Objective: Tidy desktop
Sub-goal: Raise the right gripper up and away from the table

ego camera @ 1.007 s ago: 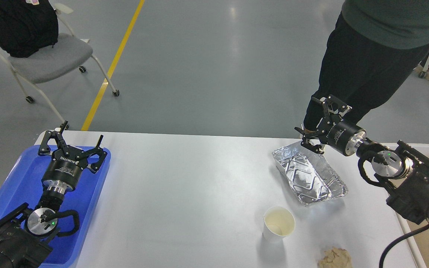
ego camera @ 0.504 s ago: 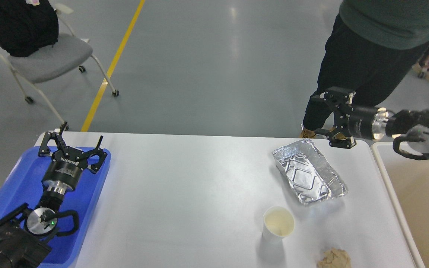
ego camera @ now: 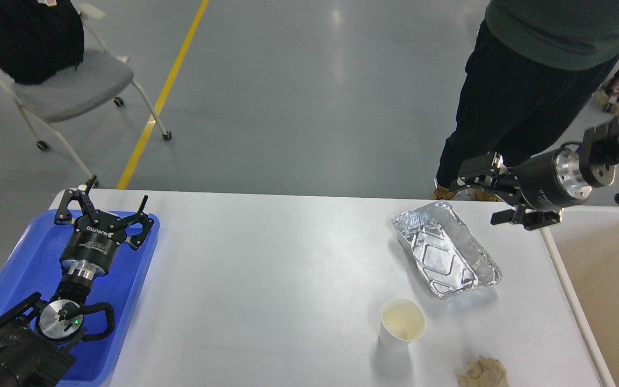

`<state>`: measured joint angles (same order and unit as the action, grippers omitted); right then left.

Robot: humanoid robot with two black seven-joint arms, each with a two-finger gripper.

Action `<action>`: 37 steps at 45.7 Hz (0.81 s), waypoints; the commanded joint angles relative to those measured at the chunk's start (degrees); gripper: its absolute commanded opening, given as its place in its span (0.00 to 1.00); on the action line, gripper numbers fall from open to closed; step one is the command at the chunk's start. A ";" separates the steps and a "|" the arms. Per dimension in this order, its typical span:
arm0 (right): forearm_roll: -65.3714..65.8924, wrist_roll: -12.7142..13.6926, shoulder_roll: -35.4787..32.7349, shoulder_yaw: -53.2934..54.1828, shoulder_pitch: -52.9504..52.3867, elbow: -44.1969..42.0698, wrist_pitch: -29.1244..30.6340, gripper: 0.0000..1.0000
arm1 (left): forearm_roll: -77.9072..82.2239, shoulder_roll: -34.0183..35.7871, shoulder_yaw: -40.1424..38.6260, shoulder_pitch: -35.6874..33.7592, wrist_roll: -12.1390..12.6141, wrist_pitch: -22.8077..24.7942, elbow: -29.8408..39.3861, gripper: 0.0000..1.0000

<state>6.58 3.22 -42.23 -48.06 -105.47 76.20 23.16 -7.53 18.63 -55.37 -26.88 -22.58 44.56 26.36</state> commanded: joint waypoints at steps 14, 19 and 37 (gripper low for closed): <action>6.17 -0.41 4.25 -22.34 -29.70 13.18 11.98 1.00 | -0.03 0.00 -0.09 0.17 0.00 0.09 0.00 0.99; 6.17 -0.41 6.71 -22.16 -32.77 13.27 15.33 1.00 | -0.03 0.00 -0.09 0.17 0.00 0.09 0.00 0.99; 5.81 -1.28 16.30 -19.09 -42.09 14.24 21.84 1.00 | -0.03 0.00 -0.09 0.17 0.00 0.09 0.00 0.99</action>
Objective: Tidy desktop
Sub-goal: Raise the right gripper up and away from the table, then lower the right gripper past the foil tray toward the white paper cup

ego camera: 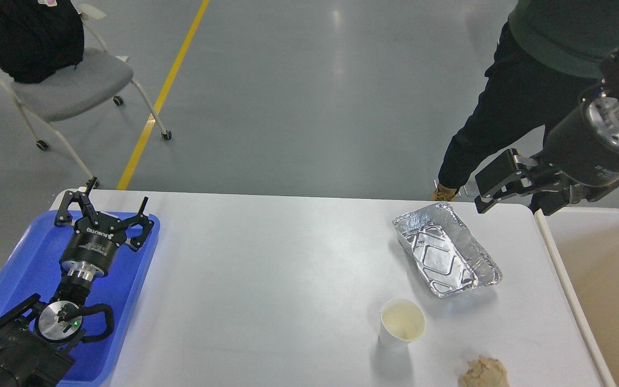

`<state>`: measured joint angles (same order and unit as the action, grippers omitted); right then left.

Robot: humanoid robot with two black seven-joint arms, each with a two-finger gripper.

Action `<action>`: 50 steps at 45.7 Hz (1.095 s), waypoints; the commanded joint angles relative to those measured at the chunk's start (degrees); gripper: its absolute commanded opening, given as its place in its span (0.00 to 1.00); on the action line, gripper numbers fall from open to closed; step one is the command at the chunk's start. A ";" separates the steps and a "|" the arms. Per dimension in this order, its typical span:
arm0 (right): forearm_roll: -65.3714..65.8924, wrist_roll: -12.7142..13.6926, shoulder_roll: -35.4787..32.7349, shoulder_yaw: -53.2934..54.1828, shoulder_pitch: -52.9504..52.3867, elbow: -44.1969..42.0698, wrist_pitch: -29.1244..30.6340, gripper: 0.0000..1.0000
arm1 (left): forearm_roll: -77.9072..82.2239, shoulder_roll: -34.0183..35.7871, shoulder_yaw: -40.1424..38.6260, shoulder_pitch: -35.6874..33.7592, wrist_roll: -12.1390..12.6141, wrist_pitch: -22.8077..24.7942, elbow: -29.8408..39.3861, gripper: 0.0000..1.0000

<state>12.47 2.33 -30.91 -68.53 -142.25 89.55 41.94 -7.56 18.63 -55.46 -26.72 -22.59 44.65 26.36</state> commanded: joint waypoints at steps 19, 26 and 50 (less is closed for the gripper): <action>-0.69 -0.40 8.24 2.26 -6.20 1.15 3.06 1.00 | 0.01 -0.09 0.00 0.00 0.00 -0.09 0.00 0.99; -0.69 -0.40 8.15 2.62 -6.20 1.15 3.06 1.00 | 0.01 -0.09 0.00 0.00 0.00 -0.09 0.00 0.99; -4.73 -0.40 14.38 5.34 8.55 0.98 -3.96 1.00 | 0.01 -0.09 -0.09 0.00 0.00 -0.09 0.00 0.99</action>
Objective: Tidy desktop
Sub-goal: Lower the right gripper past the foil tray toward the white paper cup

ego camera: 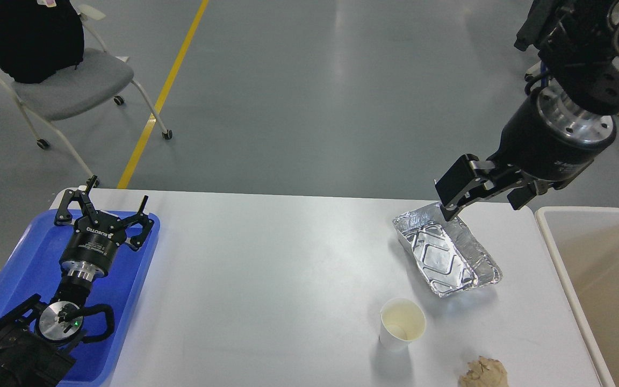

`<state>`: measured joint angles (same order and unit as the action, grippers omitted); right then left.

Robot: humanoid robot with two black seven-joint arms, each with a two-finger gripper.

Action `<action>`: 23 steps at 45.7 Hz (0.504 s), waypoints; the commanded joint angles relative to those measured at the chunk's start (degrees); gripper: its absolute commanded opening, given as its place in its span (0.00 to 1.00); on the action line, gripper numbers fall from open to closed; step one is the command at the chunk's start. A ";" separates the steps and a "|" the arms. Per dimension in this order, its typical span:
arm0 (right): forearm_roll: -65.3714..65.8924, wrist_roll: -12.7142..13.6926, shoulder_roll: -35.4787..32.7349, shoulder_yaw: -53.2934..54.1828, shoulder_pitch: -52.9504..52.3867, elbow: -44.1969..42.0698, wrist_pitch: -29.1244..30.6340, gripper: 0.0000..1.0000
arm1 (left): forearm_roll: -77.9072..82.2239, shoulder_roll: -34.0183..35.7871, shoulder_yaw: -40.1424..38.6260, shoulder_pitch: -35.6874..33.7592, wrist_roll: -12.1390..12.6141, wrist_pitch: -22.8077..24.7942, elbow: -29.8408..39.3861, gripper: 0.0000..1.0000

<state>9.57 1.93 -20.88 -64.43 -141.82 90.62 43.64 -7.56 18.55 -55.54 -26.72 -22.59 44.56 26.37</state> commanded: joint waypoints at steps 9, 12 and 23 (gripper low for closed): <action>-1.75 -0.35 10.33 3.34 17.54 -1.49 -16.65 1.00 | 0.00 0.00 -0.10 0.00 0.00 0.00 0.00 0.99; -1.75 -0.79 11.73 4.31 20.44 -2.11 -19.29 1.00 | 0.00 0.00 -0.10 0.00 0.00 0.00 0.00 0.99; -1.58 -0.88 16.40 5.01 31.34 -4.92 -29.84 1.00 | 0.00 0.00 -0.10 0.09 0.00 0.00 0.00 0.99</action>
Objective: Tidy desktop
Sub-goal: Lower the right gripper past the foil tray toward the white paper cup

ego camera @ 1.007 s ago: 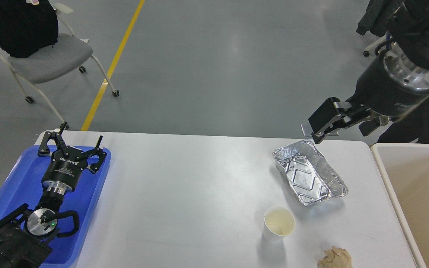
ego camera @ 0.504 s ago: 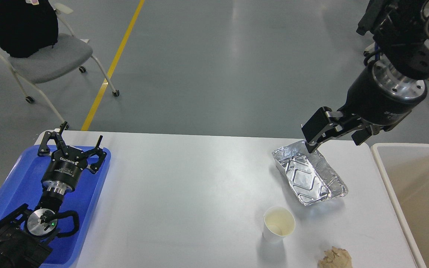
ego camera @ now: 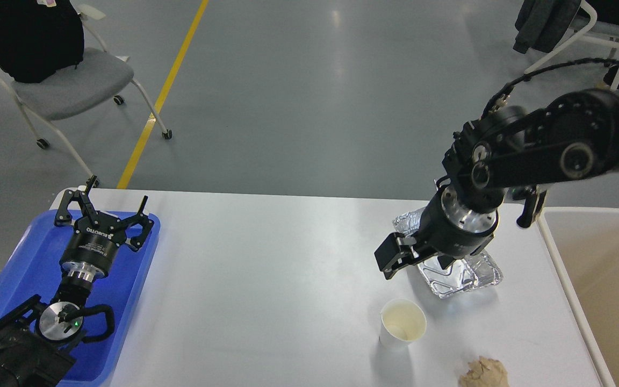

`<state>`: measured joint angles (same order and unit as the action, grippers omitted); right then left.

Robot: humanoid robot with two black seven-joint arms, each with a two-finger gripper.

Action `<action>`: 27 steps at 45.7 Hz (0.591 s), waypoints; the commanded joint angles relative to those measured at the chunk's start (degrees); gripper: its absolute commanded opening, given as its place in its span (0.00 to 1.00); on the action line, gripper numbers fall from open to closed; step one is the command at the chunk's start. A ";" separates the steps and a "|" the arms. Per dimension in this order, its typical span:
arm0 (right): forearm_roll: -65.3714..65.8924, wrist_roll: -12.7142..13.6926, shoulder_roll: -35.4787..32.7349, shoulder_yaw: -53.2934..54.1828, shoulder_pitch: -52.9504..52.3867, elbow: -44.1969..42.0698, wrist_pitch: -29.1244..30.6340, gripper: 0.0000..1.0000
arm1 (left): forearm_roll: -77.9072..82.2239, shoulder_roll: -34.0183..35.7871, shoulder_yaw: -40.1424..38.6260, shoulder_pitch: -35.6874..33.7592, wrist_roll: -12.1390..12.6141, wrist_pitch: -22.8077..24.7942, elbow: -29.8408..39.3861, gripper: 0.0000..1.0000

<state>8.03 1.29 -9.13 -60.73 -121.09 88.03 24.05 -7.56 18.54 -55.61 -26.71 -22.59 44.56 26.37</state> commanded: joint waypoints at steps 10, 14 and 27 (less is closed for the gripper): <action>1.29 -0.23 4.91 2.54 17.63 -6.20 -13.15 1.00 | 0.00 -0.08 -0.11 -0.01 0.00 0.00 0.00 0.99; 3.04 -0.23 3.69 2.19 19.92 -6.65 -13.85 1.00 | 0.00 -0.17 -0.11 0.08 0.00 0.00 0.00 0.99; 8.14 -0.23 1.13 0.96 24.23 -9.72 -15.61 1.00 | 0.00 -0.17 -0.11 0.08 0.00 0.00 0.00 0.99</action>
<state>12.70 1.08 -6.47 -59.12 -101.39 81.26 10.31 -7.56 18.41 -55.71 -26.66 -22.59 44.56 26.37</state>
